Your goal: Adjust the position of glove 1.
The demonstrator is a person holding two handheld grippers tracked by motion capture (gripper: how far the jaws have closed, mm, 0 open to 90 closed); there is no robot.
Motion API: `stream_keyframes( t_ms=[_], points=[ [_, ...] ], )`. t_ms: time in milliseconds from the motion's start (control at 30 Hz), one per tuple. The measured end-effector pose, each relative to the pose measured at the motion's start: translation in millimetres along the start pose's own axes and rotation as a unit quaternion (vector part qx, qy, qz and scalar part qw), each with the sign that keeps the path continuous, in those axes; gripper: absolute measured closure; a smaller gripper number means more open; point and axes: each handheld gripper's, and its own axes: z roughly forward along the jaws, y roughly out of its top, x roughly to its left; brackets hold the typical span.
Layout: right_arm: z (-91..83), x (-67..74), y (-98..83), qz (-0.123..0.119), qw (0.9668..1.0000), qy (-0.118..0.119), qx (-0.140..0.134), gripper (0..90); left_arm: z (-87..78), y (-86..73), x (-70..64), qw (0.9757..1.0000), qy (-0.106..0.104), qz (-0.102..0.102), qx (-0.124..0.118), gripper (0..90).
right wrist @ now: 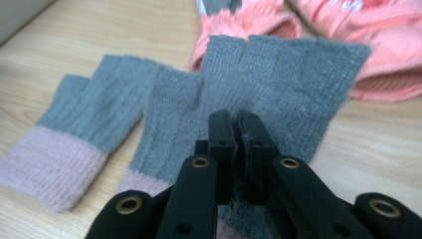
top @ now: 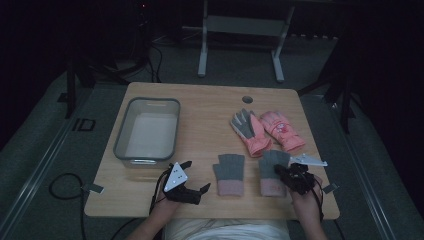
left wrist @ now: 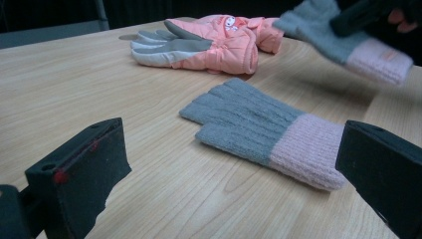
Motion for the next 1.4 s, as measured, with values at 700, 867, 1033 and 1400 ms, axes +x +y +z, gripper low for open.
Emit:
stream_keyframes(
  t_ms=[700,867,1033,1400],
  points=[
    [38.1,-14.7,-25.8,0.018,0.9983,-0.014,0.053,78.5,0.4,0.2,-0.4,1.0000,-0.003,0.004,0.001,0.0],
    [31.2,-16.7,-21.5,-0.004,0.9993,-0.005,0.038,70.1,0.2,0.1,-0.1,1.0000,-0.004,0.002,0.000,0.0],
    [24.1,-23.8,-15.2,-0.070,0.9968,0.029,0.026,65.7,0.7,0.2,-0.4,1.0000,-0.005,0.002,0.000,0.0],
    [34.5,-33.2,-15.2,-0.156,0.9851,0.042,0.060,59.8,1.2,0.5,-0.4,1.0000,-0.001,0.001,0.003,0.0]
  ],
)
